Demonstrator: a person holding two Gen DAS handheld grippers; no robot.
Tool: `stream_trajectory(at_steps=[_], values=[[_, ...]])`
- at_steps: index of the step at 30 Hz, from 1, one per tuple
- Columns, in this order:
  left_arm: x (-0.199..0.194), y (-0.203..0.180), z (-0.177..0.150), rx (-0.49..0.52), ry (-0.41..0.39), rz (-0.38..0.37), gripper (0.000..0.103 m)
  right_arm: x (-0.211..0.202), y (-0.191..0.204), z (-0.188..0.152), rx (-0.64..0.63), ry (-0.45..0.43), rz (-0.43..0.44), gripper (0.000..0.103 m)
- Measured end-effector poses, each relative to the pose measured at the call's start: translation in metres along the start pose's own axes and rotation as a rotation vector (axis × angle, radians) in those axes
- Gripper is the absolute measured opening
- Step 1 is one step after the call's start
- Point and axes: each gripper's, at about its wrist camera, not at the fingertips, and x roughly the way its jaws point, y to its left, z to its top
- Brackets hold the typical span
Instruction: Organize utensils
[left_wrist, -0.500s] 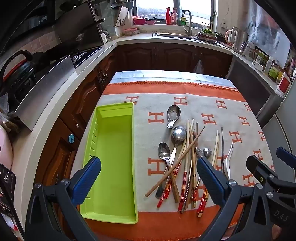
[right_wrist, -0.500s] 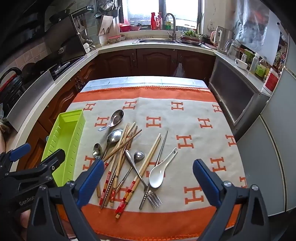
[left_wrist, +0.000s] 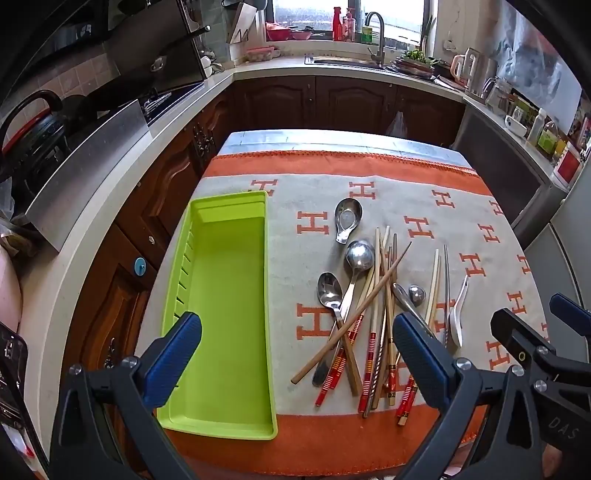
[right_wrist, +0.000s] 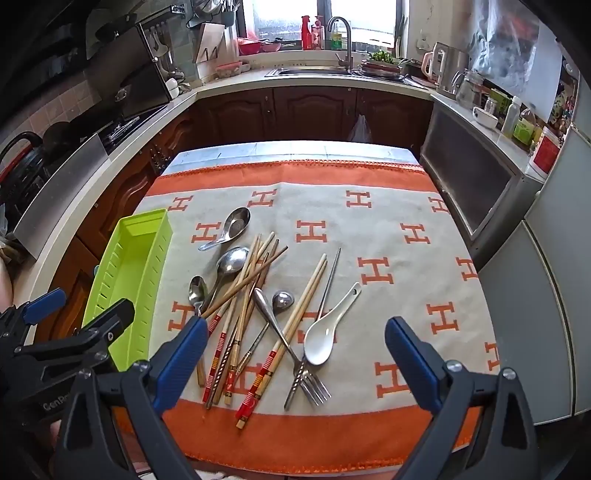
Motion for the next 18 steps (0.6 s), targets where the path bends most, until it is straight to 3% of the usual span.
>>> stream_trajectory(at_steps=[18], values=[[0.0069, 0.0011, -0.0028, -0.006, 0.034, -0.003, 0.102, 0.005, 0.006, 0.0006, -0.01, 0.019, -0.007, 0.097]])
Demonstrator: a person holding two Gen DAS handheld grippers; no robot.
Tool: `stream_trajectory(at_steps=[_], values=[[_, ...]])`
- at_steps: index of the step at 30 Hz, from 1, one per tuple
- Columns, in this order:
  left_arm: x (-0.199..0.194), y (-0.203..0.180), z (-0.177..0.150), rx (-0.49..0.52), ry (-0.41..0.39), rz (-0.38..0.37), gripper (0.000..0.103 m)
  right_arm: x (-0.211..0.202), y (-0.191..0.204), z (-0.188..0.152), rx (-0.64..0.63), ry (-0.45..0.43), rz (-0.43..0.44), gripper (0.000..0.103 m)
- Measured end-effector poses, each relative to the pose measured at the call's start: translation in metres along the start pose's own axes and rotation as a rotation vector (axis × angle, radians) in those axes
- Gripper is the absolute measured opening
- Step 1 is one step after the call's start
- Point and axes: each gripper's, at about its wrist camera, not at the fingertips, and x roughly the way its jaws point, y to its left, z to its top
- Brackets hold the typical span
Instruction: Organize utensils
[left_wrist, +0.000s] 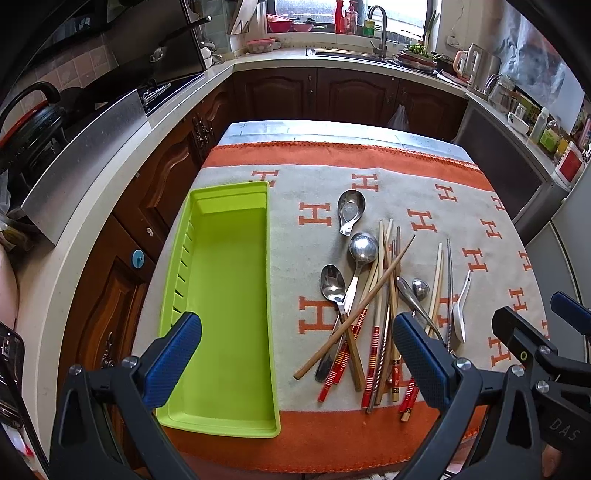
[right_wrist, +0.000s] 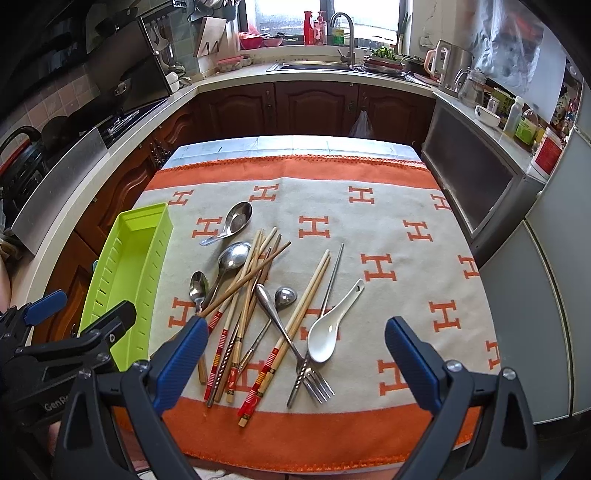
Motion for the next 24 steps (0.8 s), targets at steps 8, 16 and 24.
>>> stream_trajectory(at_steps=[8, 16, 24], values=[[0.0012, 0.0027, 0.0009, -0.003, 0.008, -0.003, 0.102, 0.0002, 0.0002, 0.0001, 0.0, 0.001, 0.0, 0.097], [0.0051, 0.0047, 0.0019, -0.006, 0.023, -0.006, 0.102, 0.0026, 0.0031, 0.0, -0.004, 0.009, 0.002, 0.097], [0.0058, 0.0048, 0.0005, -0.006, 0.018, -0.008, 0.102, 0.0041, 0.0034, -0.0008, -0.004, 0.011, 0.004, 0.097]])
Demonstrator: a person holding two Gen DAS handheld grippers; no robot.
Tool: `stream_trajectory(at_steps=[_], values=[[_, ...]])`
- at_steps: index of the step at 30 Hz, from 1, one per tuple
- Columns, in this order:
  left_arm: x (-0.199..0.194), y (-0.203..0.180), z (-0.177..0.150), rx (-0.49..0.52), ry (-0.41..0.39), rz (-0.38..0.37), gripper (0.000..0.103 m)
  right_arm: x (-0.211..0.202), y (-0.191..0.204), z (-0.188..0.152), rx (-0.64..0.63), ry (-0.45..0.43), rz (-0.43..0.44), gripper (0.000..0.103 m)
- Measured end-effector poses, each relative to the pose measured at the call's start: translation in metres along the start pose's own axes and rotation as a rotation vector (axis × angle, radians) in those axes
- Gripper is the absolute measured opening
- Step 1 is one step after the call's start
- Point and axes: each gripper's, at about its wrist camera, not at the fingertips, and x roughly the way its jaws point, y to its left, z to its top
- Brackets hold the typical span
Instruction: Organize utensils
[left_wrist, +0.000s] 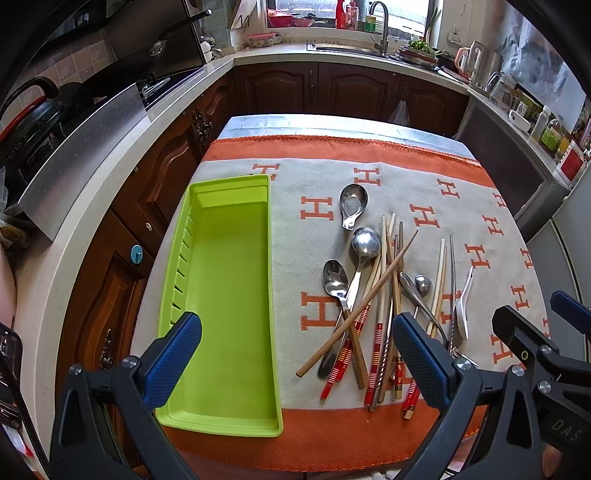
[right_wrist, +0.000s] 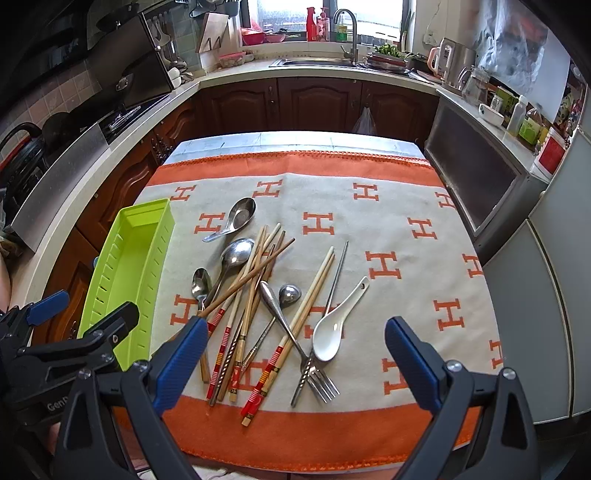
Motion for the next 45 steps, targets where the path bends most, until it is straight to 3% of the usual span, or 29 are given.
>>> stream_trajectory(at_steps=[29, 33, 39, 45], values=[[0.005, -0.008, 0.002, 0.023, 0.04, -0.011, 0.102, 0.003, -0.008, 0.0, 0.02, 0.018, 0.01, 0.097], [0.01, -0.014, 0.008, 0.039, 0.053, -0.006, 0.096, 0.008, -0.018, 0.002, 0.042, 0.028, 0.031, 0.094], [0.02, -0.015, 0.028, 0.034, 0.038, -0.021, 0.096, 0.019, -0.051, 0.009, 0.127, 0.043, 0.051, 0.09], [0.031, -0.033, 0.046, 0.139, 0.035, -0.065, 0.096, 0.046, -0.085, 0.012, 0.187, 0.092, 0.054, 0.083]])
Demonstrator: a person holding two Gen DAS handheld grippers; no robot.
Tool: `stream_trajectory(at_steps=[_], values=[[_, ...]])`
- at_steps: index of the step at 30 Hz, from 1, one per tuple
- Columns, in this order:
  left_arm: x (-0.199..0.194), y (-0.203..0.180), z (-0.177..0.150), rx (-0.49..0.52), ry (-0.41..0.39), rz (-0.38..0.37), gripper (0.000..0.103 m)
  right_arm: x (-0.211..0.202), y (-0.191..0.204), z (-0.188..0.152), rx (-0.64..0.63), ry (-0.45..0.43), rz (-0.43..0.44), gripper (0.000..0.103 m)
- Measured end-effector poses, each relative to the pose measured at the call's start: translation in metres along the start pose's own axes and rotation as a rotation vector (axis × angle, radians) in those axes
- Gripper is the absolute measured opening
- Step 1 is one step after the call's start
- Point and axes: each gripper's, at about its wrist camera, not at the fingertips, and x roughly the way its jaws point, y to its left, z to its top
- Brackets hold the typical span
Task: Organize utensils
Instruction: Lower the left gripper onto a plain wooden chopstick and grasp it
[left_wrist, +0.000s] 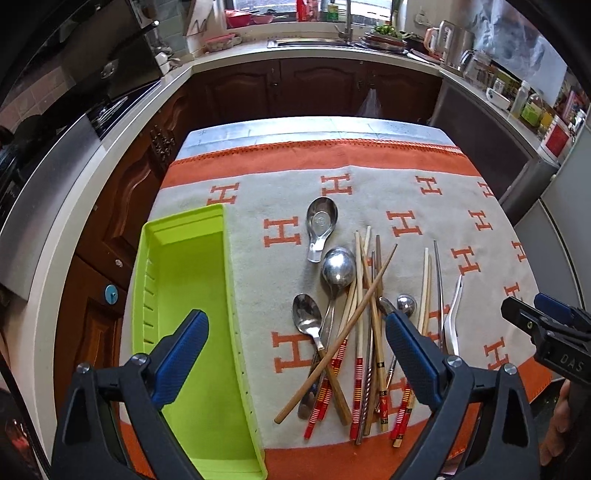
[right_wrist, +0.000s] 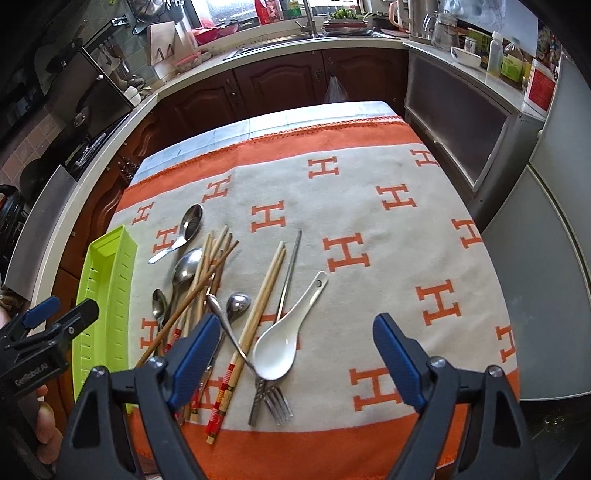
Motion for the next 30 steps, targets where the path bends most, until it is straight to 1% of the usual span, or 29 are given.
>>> stream_trajectory(at_steps=[3, 5, 8, 10, 13, 14, 15, 16, 18, 19, 23, 26, 27, 29, 30], values=[[0.01, -0.012, 0.004, 0.06, 0.014, -0.025, 0.096, 0.015, -0.014, 0.003, 0.015, 0.024, -0.022, 0.082], [0.018, -0.02, 0.004, 0.095, 0.032, -0.041, 0.096, 0.025, -0.024, 0.002, 0.037, 0.046, -0.017, 0.081], [0.032, -0.03, 0.001, 0.16, 0.048, -0.009, 0.096, 0.039, -0.035, 0.0, 0.067, 0.083, 0.007, 0.078], [0.04, -0.036, -0.003, 0.211, 0.051, 0.005, 0.096, 0.045, -0.038, -0.002, 0.075, 0.099, 0.017, 0.078], [0.049, -0.045, -0.008, 0.277, 0.054, 0.004, 0.091, 0.051, -0.038, -0.005, 0.076, 0.117, 0.035, 0.078], [0.052, -0.047, -0.008, 0.29, 0.063, -0.002, 0.086, 0.053, -0.037, -0.006, 0.075, 0.122, 0.043, 0.078], [0.056, -0.048, -0.008, 0.3, 0.074, -0.003, 0.078, 0.054, -0.036, -0.008, 0.074, 0.128, 0.051, 0.078], [0.061, -0.049, -0.009, 0.31, 0.091, -0.005, 0.073, 0.056, -0.035, -0.009, 0.072, 0.133, 0.06, 0.078], [0.072, -0.05, -0.008, 0.318, 0.13, -0.014, 0.059, 0.059, -0.032, -0.011, 0.064, 0.141, 0.074, 0.078], [0.076, -0.05, -0.008, 0.319, 0.145, -0.019, 0.057, 0.06, -0.03, -0.012, 0.059, 0.145, 0.08, 0.078], [0.093, -0.048, -0.009, 0.325, 0.208, -0.037, 0.041, 0.061, -0.023, -0.015, 0.036, 0.15, 0.101, 0.077], [0.101, -0.048, -0.011, 0.323, 0.244, -0.046, 0.038, 0.061, -0.02, -0.016, 0.025, 0.148, 0.109, 0.077], [0.104, -0.047, -0.011, 0.322, 0.252, -0.039, 0.034, 0.06, -0.02, -0.016, 0.024, 0.148, 0.111, 0.077], [0.106, -0.047, -0.011, 0.316, 0.258, -0.059, 0.03, 0.06, -0.019, -0.016, 0.02, 0.146, 0.114, 0.077], [0.106, -0.047, -0.011, 0.316, 0.261, -0.063, 0.025, 0.06, -0.018, -0.016, 0.018, 0.146, 0.116, 0.077]])
